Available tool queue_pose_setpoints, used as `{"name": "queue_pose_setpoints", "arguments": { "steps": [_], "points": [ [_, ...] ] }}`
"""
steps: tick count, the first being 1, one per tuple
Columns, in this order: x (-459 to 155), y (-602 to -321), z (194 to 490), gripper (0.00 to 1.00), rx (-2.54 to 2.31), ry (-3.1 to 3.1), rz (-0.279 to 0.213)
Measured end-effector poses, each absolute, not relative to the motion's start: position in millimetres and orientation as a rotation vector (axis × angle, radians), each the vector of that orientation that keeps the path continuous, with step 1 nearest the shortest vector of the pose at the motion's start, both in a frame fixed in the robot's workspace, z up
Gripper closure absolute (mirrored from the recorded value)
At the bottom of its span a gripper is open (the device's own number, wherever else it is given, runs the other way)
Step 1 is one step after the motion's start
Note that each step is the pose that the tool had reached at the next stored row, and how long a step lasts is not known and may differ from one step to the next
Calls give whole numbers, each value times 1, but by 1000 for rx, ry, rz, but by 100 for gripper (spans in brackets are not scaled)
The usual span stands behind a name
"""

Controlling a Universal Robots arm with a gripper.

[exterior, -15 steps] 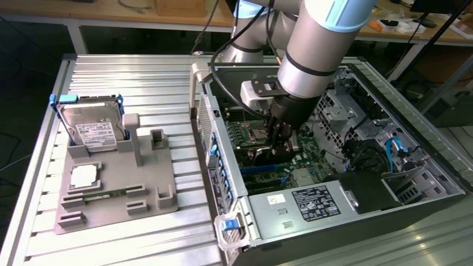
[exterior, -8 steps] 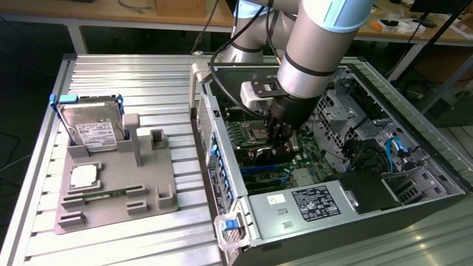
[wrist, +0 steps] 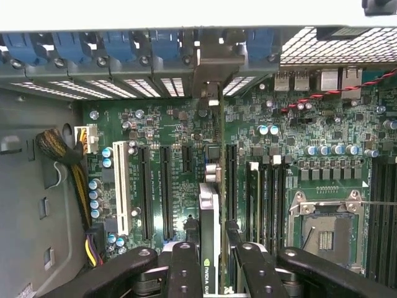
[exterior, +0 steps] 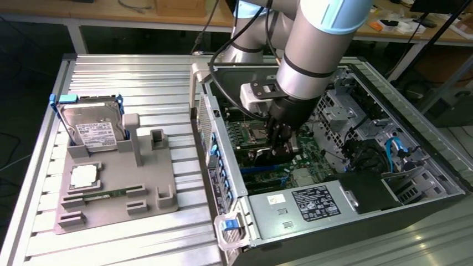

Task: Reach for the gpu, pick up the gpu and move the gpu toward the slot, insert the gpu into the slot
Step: 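Insert the gpu into the slot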

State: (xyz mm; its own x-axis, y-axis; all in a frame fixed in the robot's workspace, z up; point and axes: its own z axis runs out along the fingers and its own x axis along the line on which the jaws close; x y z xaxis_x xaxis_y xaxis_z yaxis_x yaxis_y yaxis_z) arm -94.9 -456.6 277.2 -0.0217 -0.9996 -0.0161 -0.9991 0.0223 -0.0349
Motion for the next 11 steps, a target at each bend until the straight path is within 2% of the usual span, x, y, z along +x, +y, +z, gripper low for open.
{"name": "queue_pose_setpoints", "arguments": {
  "steps": [11],
  "points": [
    [-96, -457, 275, 73, -2170, 2218, -24]
  ]
}}
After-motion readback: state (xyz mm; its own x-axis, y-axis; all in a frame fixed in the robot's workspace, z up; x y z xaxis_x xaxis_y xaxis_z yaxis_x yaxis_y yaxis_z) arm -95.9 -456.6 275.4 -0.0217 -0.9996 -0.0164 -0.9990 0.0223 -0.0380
